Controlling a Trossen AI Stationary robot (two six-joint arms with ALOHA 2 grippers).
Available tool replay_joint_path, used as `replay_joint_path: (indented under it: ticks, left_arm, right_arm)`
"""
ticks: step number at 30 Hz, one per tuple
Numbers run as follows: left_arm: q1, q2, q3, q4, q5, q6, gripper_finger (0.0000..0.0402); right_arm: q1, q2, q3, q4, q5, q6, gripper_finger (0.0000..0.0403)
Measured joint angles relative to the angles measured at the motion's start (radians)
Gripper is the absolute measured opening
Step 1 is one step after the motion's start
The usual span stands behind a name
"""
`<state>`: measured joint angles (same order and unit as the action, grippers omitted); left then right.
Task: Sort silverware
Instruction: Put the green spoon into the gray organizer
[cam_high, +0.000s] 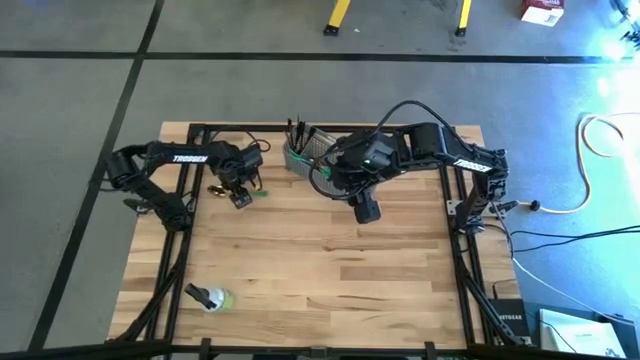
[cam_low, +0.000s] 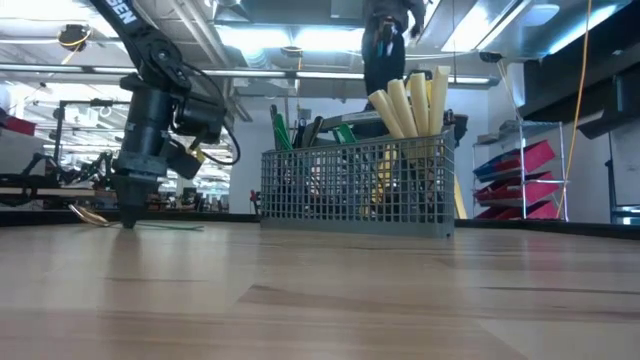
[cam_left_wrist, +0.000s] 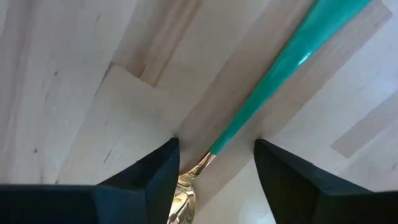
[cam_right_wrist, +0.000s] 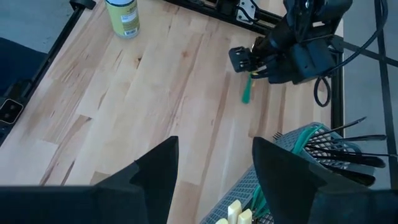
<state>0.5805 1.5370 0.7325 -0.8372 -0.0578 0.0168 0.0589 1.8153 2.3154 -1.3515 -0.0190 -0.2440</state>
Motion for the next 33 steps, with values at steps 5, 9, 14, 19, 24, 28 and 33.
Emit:
replay_joint_path:
  ticks: [5, 9, 14, 19, 24, 28, 33]
  left_arm:
    - [-0.012, 0.02, 0.0, 0.001, 0.001, 0.024, 0.0147]
    - [-0.012, 0.021, 0.0, 0.002, 0.034, 0.017, 0.0076]
    - [-0.023, 0.016, -0.002, 0.003, 0.085, -0.016, 0.0007]
    - [-0.073, -0.039, -0.007, 0.01, 0.162, -0.094, 0.0001]
    - [-0.152, -0.151, -0.007, 0.046, 0.274, -0.214, 0.0]
    - [-0.258, -0.257, -0.007, 0.16, 0.313, -0.332, 0.0]
    - [-0.415, -0.343, -0.006, 0.307, 0.299, -0.466, 0.0]
  right_arm:
    - [0.0, 0.0, 0.0, -0.013, 0.0, 0.005, 0.0188]
    - [0.0, 0.0, 0.0, -0.013, 0.0, 0.005, 0.0188]
    - [0.0, -0.003, 0.0, -0.081, 0.005, 0.013, 0.0188]
    - [0.0, -0.036, 0.001, -0.224, 0.094, 0.074, 0.0188]
    - [0.0, -0.075, -0.003, -0.216, 0.106, 0.106, 0.0188]
    - [-0.007, -0.137, -0.104, -0.216, 0.102, 0.182, 0.0188]
    - [-0.007, -0.266, -0.42, -0.173, 0.08, 0.295, 0.0188]
